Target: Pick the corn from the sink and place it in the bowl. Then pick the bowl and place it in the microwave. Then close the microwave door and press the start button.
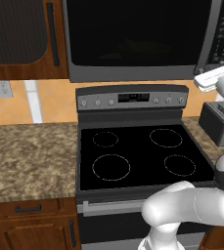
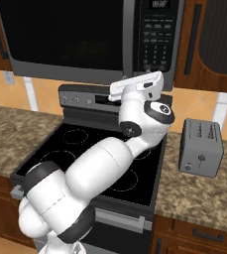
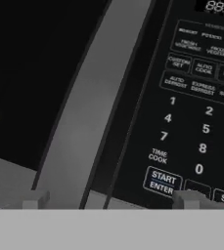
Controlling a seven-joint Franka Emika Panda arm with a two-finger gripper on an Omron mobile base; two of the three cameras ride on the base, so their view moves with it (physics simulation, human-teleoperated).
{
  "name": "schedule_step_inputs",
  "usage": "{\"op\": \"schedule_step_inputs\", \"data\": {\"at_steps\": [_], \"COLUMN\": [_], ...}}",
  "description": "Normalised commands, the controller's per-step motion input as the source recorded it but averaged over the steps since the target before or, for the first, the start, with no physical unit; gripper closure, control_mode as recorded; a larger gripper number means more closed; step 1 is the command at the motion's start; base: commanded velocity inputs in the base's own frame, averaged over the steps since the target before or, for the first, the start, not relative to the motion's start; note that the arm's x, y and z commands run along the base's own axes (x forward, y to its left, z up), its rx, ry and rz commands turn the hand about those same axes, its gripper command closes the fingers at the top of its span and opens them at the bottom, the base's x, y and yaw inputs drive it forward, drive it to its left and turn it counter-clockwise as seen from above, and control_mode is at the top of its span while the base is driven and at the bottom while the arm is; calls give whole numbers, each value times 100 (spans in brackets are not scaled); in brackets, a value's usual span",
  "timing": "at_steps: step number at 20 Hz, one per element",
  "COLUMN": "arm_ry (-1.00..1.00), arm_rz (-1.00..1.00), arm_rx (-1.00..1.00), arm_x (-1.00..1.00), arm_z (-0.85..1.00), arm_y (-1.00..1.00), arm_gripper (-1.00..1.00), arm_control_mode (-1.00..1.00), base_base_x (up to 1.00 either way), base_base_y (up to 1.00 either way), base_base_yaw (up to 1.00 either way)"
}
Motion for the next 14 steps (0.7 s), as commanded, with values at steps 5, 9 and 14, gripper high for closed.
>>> {"op": "schedule_step_inputs", "data": {"at_steps": [5,9,14], "arm_ry": [-9,-12,-17], "arm_rz": [23,19,14], "arm_rx": [-3,-8,-13], "arm_x": [-100,-98,-100], "arm_z": [11,32,48], "arm_y": [-27,-47,-64], "arm_gripper": [-100,-100,-100], "arm_control_mode": [-100,-100,-100], "base_base_x": [0,0,0], "base_base_y": [0,0,0], "base_base_yaw": [0,0,0]}}
